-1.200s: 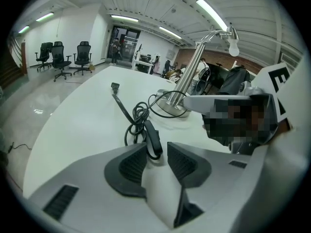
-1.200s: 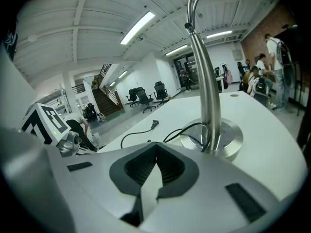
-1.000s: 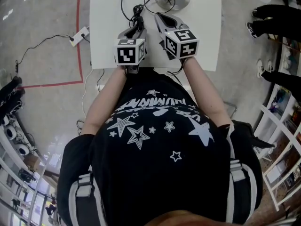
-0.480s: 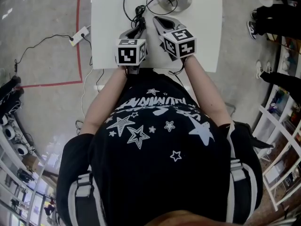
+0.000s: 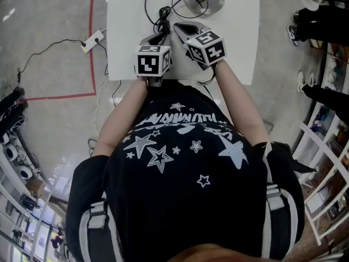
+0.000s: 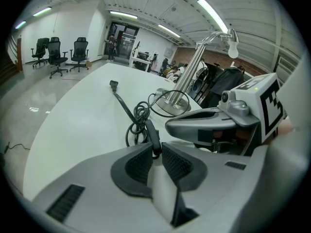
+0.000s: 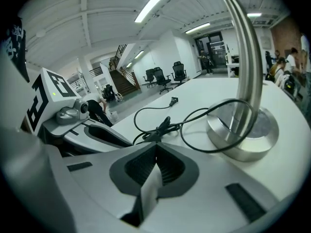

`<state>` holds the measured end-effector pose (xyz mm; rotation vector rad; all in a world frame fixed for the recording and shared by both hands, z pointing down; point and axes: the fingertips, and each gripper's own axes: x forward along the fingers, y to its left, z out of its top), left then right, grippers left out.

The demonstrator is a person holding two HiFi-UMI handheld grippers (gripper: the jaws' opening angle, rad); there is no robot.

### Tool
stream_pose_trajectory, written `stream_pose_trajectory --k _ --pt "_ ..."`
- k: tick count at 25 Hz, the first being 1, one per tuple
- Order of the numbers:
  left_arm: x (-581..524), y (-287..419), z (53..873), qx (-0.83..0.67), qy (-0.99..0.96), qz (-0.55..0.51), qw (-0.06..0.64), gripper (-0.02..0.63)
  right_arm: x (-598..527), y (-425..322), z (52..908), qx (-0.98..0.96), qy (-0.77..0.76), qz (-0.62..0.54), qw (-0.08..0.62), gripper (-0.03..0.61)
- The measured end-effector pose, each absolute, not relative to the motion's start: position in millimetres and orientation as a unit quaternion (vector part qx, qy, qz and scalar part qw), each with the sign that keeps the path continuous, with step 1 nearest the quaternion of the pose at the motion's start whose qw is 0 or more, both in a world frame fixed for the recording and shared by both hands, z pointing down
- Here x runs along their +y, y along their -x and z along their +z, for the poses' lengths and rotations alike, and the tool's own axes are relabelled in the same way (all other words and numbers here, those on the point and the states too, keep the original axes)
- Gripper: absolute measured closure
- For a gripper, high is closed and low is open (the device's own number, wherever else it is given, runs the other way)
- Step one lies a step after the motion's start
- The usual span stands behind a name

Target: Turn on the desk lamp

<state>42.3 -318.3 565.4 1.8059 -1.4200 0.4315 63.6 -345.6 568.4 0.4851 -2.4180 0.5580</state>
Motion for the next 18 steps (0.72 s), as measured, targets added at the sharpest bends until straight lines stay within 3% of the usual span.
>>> stream_pose_trajectory --k 18 --pt "-318.0 -45.7 564.2 -0.536 -0.724 0.170 0.398 0.545 -339.5 -52.9 576.0 -0.911 -0.125 0.213 0.329 0.575"
